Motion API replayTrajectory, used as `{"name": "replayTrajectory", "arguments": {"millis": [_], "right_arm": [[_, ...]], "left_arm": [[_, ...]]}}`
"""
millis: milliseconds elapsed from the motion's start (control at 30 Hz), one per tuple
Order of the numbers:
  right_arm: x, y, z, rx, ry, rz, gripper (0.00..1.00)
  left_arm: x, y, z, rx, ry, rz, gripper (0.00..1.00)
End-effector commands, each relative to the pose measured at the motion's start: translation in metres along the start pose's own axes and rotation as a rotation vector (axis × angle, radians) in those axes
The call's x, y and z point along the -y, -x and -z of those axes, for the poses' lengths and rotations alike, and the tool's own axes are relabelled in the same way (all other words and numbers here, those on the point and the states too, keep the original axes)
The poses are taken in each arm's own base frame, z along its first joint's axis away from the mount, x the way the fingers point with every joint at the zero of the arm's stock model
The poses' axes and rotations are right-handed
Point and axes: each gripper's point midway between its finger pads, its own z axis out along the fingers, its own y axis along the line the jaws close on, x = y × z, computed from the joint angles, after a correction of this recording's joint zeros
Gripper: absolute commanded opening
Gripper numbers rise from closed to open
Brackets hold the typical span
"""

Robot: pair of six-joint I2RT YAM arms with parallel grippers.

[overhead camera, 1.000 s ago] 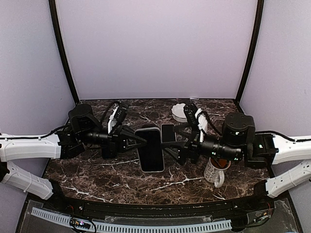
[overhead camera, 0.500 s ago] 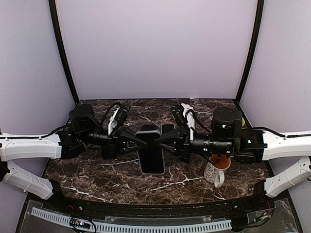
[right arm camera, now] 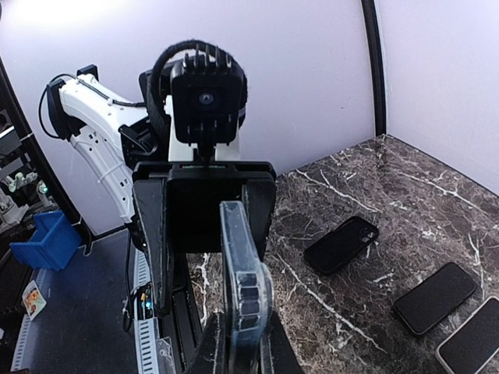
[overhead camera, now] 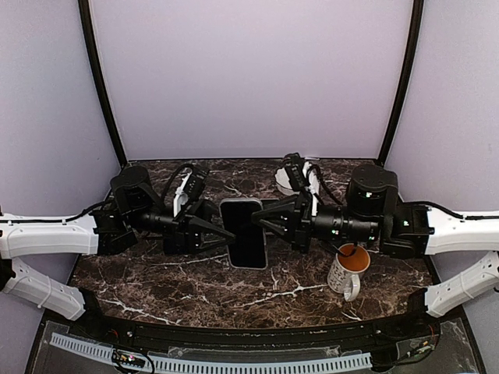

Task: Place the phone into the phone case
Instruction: Press the top right corner of the phone case, then pass from the right arm to the left, then press the bottom right corner of the phone case.

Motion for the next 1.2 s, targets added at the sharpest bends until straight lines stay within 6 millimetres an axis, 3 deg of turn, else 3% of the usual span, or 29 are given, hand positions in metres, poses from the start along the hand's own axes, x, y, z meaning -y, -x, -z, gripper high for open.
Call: {"name": "replayTrajectory", "arguments": {"millis": [0,100,333,433,467,567,633,700,833,967,1100,1167], "right_arm": [[-0.018,0.085,0.030,0.288,0.049,0.042,0.00],[-0.020,0.090,0.030,0.299,0.057,0.051,0.00],[-0.022,0.084,0.023,0.280,0.074,0.047,0.00],[-0.020,0.076,0.022,0.260,0.070,0.043,0.00],[-0.019,0.069,0.020,0.239,0.071,0.043,0.05],[-0.013,0.042,0.015,0.162,0.061,0.023,0.46],[-0.013,0.024,0.012,0.120,0.074,0.003,0.55],[-0.012,0.011,0.010,0.096,0.082,-0.019,0.57],[-0.010,-0.010,0.003,0.047,0.094,-0.045,0.54],[-0.011,-0.019,0.000,0.032,0.108,-0.051,0.37],[-0.009,-0.025,-0.002,0.011,0.105,-0.049,0.30],[-0.008,-0.028,-0.004,0.002,0.100,-0.052,0.15]], "left_arm": [[0.008,0.007,0.000,0.015,-0.024,-0.037,0.50],[0.008,0.007,-0.001,0.013,-0.027,-0.034,0.47],[0.009,0.007,-0.002,0.014,-0.032,-0.032,0.03],[0.010,0.011,-0.001,0.029,-0.027,-0.034,0.00],[0.010,0.014,-0.001,0.037,-0.023,-0.031,0.00],[0.013,0.026,0.003,0.075,-0.005,-0.052,0.00],[0.016,0.033,0.005,0.094,0.002,-0.066,0.00],[0.018,0.039,0.007,0.108,0.005,-0.077,0.00],[0.022,0.044,0.008,0.121,-0.003,-0.084,0.00],[0.023,0.047,0.010,0.127,0.000,-0.091,0.00],[0.023,0.048,0.011,0.133,0.008,-0.100,0.00],[0.023,0.049,0.012,0.135,0.013,-0.106,0.00]]}}
